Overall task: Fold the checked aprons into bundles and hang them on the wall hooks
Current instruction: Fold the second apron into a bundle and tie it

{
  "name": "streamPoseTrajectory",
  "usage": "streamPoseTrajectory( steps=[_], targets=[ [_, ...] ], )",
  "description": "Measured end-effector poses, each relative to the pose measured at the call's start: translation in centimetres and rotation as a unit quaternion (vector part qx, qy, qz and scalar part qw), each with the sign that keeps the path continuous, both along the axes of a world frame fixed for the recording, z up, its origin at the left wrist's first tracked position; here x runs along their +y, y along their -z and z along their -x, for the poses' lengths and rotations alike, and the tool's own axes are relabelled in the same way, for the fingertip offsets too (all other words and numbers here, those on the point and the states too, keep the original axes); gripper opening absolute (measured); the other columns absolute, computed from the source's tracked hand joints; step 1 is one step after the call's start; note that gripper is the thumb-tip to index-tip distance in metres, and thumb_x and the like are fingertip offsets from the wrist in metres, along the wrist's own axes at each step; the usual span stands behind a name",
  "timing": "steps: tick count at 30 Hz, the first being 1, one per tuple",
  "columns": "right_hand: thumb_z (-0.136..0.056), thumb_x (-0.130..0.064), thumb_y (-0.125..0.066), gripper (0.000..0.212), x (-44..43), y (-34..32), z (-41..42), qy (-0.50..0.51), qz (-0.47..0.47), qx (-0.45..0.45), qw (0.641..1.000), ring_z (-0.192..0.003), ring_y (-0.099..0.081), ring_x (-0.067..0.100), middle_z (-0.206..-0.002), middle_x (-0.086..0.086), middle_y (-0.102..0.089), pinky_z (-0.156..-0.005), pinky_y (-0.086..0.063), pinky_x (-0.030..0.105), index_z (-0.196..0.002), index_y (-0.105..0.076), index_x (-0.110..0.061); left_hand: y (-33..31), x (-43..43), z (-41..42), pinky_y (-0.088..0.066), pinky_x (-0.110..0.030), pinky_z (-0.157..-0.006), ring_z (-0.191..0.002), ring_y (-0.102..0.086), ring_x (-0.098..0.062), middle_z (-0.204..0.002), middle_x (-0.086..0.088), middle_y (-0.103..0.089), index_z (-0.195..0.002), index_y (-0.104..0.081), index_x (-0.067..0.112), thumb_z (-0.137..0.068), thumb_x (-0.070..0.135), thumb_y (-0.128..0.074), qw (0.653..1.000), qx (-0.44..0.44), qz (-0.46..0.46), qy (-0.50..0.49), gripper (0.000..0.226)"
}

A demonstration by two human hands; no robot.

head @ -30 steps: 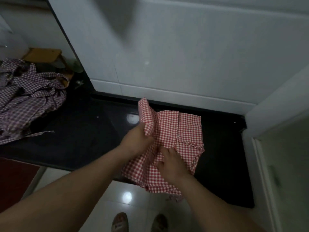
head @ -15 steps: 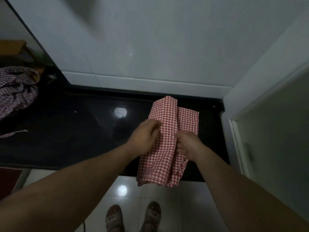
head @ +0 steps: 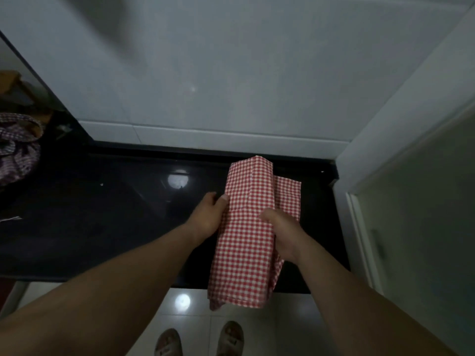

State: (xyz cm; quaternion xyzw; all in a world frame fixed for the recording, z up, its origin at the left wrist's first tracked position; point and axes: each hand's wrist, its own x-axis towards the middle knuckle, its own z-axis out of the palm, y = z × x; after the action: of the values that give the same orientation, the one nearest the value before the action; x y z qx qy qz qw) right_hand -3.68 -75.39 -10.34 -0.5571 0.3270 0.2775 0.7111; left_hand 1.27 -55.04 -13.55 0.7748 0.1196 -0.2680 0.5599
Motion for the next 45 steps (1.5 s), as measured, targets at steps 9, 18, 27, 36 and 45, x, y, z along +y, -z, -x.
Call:
streamPoseTrajectory(
  steps=[9,18,27,36,45],
  targets=[
    [-0.096,-0.015,-0.05,0.031,-0.9,0.9,0.8,0.103,-0.015,-0.022,0.994,-0.108,-0.071,0.035,-0.116,0.016,-0.075,-0.092,-0.058,0.05,-0.12,-0.069,-0.011,-0.7,-3.4,0.3,-0.056,-0.039,-0.099,-0.107,-0.071,-0.021,-0.125,-0.006,-0.072,-0.132,-0.064,0.014,-0.098,0.034,-0.069,0.995,0.054,0.073,0.035,0.04],
    [-0.099,-0.04,-0.041,0.034,3.2,1.7,-1.5,-0.18,0.437,-0.121,0.873,-0.098,-0.064,0.026,-0.112,0.003,-0.066,-0.094,-0.054,0.043,-0.111,-0.065,-0.021,-1.3,1.7,1.3,-0.054,-0.046,-0.095,-0.105,-0.06,-0.017,-0.116,0.004,-0.059,-0.119,-0.049,0.027,-0.092,0.054,-0.067,0.926,-0.25,-0.283,0.029,0.042],
    [-0.097,-0.026,-0.053,0.015,1.7,4.2,0.4,-0.173,0.598,-0.236,0.746,-0.092,-0.058,0.026,-0.111,0.009,-0.054,-0.076,-0.056,0.043,-0.109,-0.051,-0.019,2.1,1.9,3.1,0.011,-0.053,-0.127,-0.156,0.026,-0.021,-0.171,0.002,0.02,-0.164,0.005,0.039,-0.104,0.067,-0.023,0.709,-0.284,-0.381,0.521,0.072],
    [-0.096,-0.025,-0.038,0.038,0.0,3.7,3.3,-0.425,0.53,-0.34,0.65,-0.107,-0.057,0.023,-0.118,0.001,-0.062,-0.097,-0.047,0.043,-0.122,-0.066,-0.024,0.4,6.3,4.4,0.011,-0.045,-0.126,-0.16,0.008,-0.017,-0.174,0.007,0.006,-0.164,-0.006,0.042,-0.108,0.057,-0.023,0.715,-0.262,-0.37,0.532,0.06],
    [-0.104,-0.035,-0.047,0.029,1.1,2.7,5.1,-0.396,0.452,-0.334,0.726,-0.096,-0.059,0.013,-0.102,-0.004,-0.065,-0.088,-0.052,0.042,-0.098,-0.072,-0.022,-1.5,6.9,5.9,-0.026,-0.045,-0.12,-0.15,-0.032,-0.02,-0.166,0.007,-0.032,-0.158,-0.032,0.04,-0.107,0.056,-0.028,0.708,-0.295,-0.372,0.522,0.053]
  ],
)
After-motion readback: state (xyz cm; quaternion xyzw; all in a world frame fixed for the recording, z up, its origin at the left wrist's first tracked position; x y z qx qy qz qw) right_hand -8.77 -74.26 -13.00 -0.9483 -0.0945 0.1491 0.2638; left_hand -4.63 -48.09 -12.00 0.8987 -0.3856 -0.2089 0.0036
